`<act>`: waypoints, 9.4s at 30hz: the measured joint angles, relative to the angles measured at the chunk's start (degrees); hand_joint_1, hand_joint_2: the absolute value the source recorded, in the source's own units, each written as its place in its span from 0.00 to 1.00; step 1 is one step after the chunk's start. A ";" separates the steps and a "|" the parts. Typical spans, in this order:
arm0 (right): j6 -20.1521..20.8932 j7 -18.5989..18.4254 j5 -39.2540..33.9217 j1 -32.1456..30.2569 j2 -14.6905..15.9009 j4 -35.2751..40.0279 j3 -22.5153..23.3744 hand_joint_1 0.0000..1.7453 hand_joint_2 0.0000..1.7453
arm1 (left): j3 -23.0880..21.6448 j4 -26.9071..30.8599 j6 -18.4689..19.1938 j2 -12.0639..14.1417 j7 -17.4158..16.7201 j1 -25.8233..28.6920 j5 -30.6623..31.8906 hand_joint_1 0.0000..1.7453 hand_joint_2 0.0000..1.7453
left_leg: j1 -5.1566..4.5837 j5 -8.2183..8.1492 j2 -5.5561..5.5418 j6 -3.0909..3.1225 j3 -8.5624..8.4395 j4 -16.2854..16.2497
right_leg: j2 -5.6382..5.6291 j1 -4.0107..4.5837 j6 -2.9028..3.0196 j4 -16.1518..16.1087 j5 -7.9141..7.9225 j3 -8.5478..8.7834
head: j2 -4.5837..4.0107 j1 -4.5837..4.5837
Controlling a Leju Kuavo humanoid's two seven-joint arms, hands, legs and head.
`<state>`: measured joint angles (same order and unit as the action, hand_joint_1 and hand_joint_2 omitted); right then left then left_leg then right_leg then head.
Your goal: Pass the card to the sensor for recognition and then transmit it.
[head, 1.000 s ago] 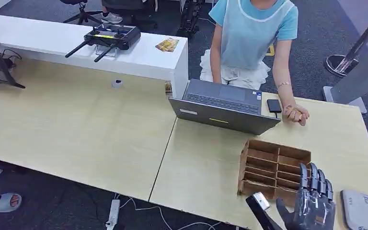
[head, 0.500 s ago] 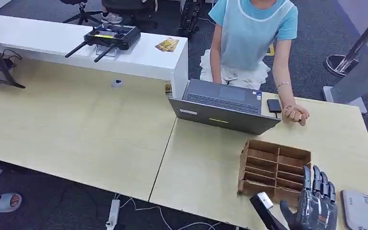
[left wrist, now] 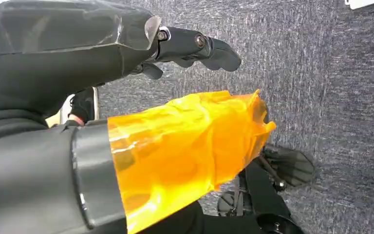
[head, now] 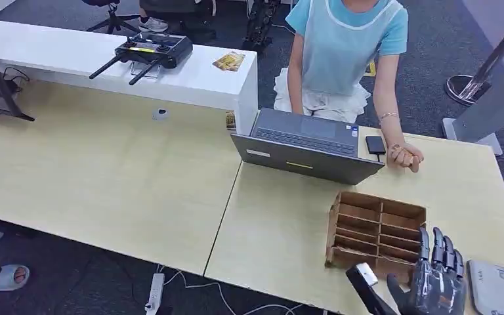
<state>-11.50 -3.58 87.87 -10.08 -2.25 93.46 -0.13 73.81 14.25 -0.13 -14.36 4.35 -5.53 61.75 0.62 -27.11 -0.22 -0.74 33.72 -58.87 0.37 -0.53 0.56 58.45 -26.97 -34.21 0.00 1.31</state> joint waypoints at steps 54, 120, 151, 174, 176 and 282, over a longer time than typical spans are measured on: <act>-0.07 0.09 0.04 0.35 -1.40 -4.00 1.75 0.11 1.00 | -0.35 0.00 -0.52 -0.11 0.37 0.00 0.68 0.00 0.00 | 0.00 0.00 0.00 0.00 0.00 0.00 | 0.00 0.00 0.00 0.00 0.00 0.00 | 0.00 0.02; -0.85 -2.23 0.04 2.26 -0.24 -8.00 0.90 0.39 1.00 | -0.35 0.00 -0.09 -0.11 0.55 -0.02 -0.28 0.00 0.00 | 0.00 0.00 0.00 0.00 0.01 0.00 | 0.01 0.00 0.00 0.00 0.00 0.00 | 0.00 0.02; -3.83 0.66 0.04 3.45 0.07 -8.22 -0.70 0.60 1.00 | -0.35 0.00 -0.07 -0.11 0.87 -0.03 -0.04 0.00 0.00 | 0.00 0.00 0.00 0.00 0.00 0.00 | 0.00 0.00 0.00 0.00 0.00 0.00 | -0.02 0.00; -4.13 -1.03 0.04 3.64 0.07 -8.31 -0.70 0.74 1.00 | -0.35 0.00 -0.04 -0.11 0.90 -0.04 0.11 0.00 0.00 | 0.00 0.00 0.00 0.00 0.00 0.00 | 0.00 0.00 0.00 0.00 0.00 0.00 | -0.02 0.00; -4.15 -1.03 0.04 3.66 0.07 -8.31 -0.70 0.74 1.00 | -0.35 0.00 -0.04 -0.09 0.87 -0.04 0.11 0.00 0.00 | 0.00 0.00 0.00 0.00 0.00 0.00 | 0.00 0.00 0.00 0.00 0.00 0.00 | 0.00 0.02; 15.96 15.74 -41.09 72.47 5.11 -52.59 -19.04 1.00 1.00 | -6.01 0.00 3.13 2.51 1.01 -0.26 7.61 0.00 0.00 | 0.00 0.32 0.03 -0.03 0.05 -0.04 | -0.04 0.00 0.04 0.09 0.29 -0.05 | 0.00 0.00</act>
<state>4.46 12.15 46.77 62.39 2.86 40.87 -19.17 67.80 14.25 2.99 -11.85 5.35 -5.79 69.35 0.62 -26.79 -0.19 -0.77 33.77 -58.91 0.33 -0.53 0.59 58.54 -26.68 -34.26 0.00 1.31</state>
